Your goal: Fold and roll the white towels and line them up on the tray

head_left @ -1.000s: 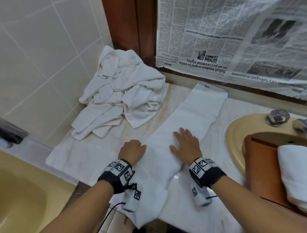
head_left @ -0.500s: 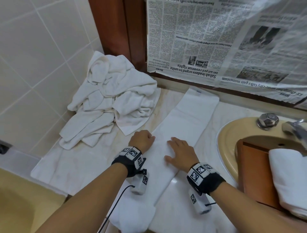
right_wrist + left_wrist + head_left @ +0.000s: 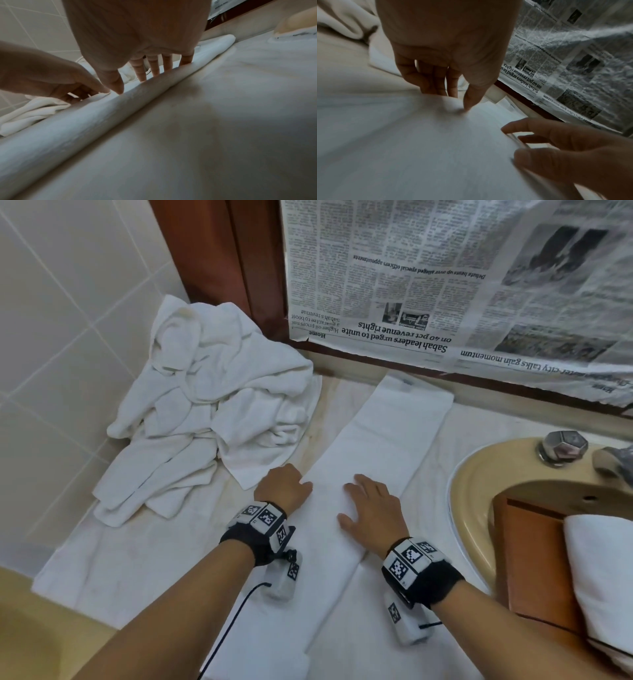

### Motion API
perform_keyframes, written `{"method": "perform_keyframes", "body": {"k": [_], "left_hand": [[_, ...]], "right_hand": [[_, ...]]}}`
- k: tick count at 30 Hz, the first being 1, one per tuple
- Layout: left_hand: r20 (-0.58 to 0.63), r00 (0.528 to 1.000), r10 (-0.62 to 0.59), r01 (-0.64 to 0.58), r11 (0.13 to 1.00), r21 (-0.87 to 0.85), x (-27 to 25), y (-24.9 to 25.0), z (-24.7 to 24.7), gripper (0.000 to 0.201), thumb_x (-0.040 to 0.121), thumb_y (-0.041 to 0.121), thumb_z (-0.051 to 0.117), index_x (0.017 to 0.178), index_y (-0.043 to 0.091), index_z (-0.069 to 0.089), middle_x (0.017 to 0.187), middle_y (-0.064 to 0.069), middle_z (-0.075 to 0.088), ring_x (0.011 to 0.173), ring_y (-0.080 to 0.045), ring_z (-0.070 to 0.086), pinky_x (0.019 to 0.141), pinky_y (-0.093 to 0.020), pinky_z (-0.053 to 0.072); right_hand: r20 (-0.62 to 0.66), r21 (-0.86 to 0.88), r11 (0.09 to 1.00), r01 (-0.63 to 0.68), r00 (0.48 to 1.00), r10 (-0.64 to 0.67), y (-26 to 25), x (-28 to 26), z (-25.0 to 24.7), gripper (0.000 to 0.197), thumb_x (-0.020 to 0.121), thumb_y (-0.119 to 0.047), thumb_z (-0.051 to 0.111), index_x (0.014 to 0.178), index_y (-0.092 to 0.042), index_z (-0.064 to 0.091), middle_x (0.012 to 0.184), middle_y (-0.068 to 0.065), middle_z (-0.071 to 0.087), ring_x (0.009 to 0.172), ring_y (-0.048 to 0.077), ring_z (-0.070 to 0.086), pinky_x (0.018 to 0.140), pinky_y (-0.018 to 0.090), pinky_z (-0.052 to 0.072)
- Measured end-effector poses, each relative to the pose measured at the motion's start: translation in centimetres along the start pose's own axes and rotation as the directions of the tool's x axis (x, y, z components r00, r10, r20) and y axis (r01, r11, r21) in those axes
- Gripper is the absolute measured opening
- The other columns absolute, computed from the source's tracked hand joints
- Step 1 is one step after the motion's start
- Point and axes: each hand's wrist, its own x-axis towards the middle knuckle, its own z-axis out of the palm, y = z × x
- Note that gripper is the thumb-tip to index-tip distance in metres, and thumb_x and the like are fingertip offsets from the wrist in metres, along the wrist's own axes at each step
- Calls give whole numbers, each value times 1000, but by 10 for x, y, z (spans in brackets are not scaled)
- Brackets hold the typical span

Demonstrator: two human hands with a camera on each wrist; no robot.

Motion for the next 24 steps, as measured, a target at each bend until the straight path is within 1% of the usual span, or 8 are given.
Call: {"method": "perform_keyframes", "body": {"k": [5, 9, 11, 13, 15, 17, 21, 24], "left_hand": [[77, 990, 118, -120, 993, 20, 23, 20, -5, 30, 91, 37, 56, 107, 12, 58, 108, -5, 63, 106, -25, 54, 83, -32, 41], [71, 989, 129, -126, 991, -47, 32, 14, -13, 15, 90, 26, 56, 84, 14, 62, 91, -9, 68, 90, -25, 60, 81, -35, 47], [46, 993, 113, -109, 991, -84, 30, 7, -13, 17, 90, 22, 54, 89, 9, 65, 94, -7, 69, 96, -25, 60, 84, -36, 50], [49, 994, 102, -93, 984, -149, 22, 0, -12, 10, 88, 23, 59, 93, 15, 64, 93, 0, 67, 98, -21, 60, 88, -34, 50], [60, 994, 92, -77, 973, -219, 8, -8, -10, 14, 84, 26, 67, 96, 22, 61, 90, 4, 62, 96, -17, 60, 84, -28, 48], [54, 994, 93, -79, 971, -227, -8, -17, -7, 24, 83, 27, 70, 104, 21, 60, 90, 3, 60, 95, -15, 60, 78, -22, 42], [58, 997, 57, -43, 975, -218, -42, -35, 3, 40, 84, 29, 71, 119, 19, 57, 113, -3, 62, 104, -18, 59, 83, -22, 43], [85, 996, 14, -3, 991, -132, -65, -49, 9, 47, 86, 33, 66, 129, 21, 51, 120, -4, 60, 106, -21, 59, 83, -25, 45]], "right_hand": [[38, -9, 1000, 11, 999, -11, 3, -5, 8, 69, 93, -52, 44, 151, -27, 18, 162, -3, 0, 147, 20, 3, 115, 41, 14], [71, -41, 998, 41, 997, -38, 14, -6, 9, 72, 92, -59, 37, 153, -30, 13, 161, -7, -6, 148, 16, -2, 115, 39, 9], [82, -65, 996, 55, 995, -50, 17, -6, 9, 75, 88, -66, 26, 153, -32, 11, 161, -8, -8, 148, 15, -4, 115, 38, 8], [92, -79, 995, 61, 994, -54, 19, -5, 10, 71, 92, -64, 28, 153, -32, 9, 161, -9, -10, 148, 14, -6, 116, 40, 7], [102, -82, 995, 49, 994, -41, 24, -5, 10, 68, 96, -60, 33, 153, -34, 7, 160, -11, -13, 148, 13, -9, 118, 41, 5], [117, -80, 996, 32, 993, -22, 29, -4, 7, 68, 96, -59, 34, 153, -34, 6, 160, -12, -15, 148, 13, -11, 118, 40, 2], [127, -96, 995, -6, 992, 18, 39, 3, 4, 68, 96, -59, 32, 153, -35, 4, 159, -13, -17, 148, 12, -11, 118, 40, 2], [124, -108, 993, -44, 991, 57, 50, 9, -4, 67, 97, -59, 31, 153, -35, 4, 160, -13, -15, 148, 13, -10, 119, 42, 4]]}}
